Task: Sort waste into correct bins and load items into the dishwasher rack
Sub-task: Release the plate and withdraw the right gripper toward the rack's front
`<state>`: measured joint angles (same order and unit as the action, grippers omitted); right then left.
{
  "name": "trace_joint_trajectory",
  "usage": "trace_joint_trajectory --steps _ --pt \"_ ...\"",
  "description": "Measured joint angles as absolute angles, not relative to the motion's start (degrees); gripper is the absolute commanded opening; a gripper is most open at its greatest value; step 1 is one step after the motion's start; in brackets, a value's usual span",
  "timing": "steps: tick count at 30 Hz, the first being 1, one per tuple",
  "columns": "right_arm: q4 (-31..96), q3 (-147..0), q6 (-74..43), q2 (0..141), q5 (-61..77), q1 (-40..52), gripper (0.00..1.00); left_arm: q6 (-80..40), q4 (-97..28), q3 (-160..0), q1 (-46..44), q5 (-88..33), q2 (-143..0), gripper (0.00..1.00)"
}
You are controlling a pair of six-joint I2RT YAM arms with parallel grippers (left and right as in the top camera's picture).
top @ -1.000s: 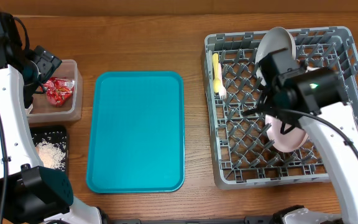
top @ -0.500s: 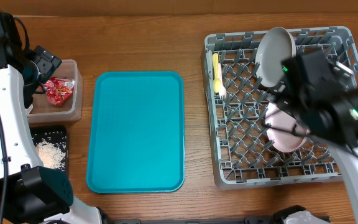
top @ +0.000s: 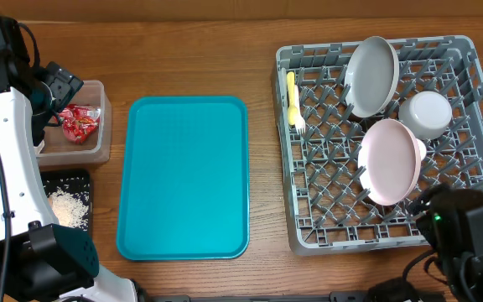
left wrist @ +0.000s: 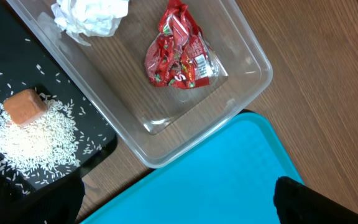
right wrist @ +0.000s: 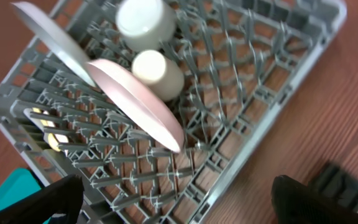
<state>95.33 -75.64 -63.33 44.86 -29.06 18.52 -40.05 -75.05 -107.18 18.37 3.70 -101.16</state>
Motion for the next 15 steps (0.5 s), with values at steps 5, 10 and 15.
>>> trace_joint_trajectory --steps 5,10,15 --pt "94.9 -74.5 -70.6 44.6 -27.8 18.5 1.00 -40.1 -75.0 -107.2 18.4 3.7 -101.2 1.00" --pt "94.8 -74.5 -73.4 44.6 -27.3 18.5 1.00 -40.1 -75.0 -107.2 18.4 3.7 -101.2 1.00" --pt "94.7 -74.5 -74.1 44.6 -27.2 18.5 1.00 -40.1 -75.0 -107.2 18.4 3.7 -101.2 1.00"
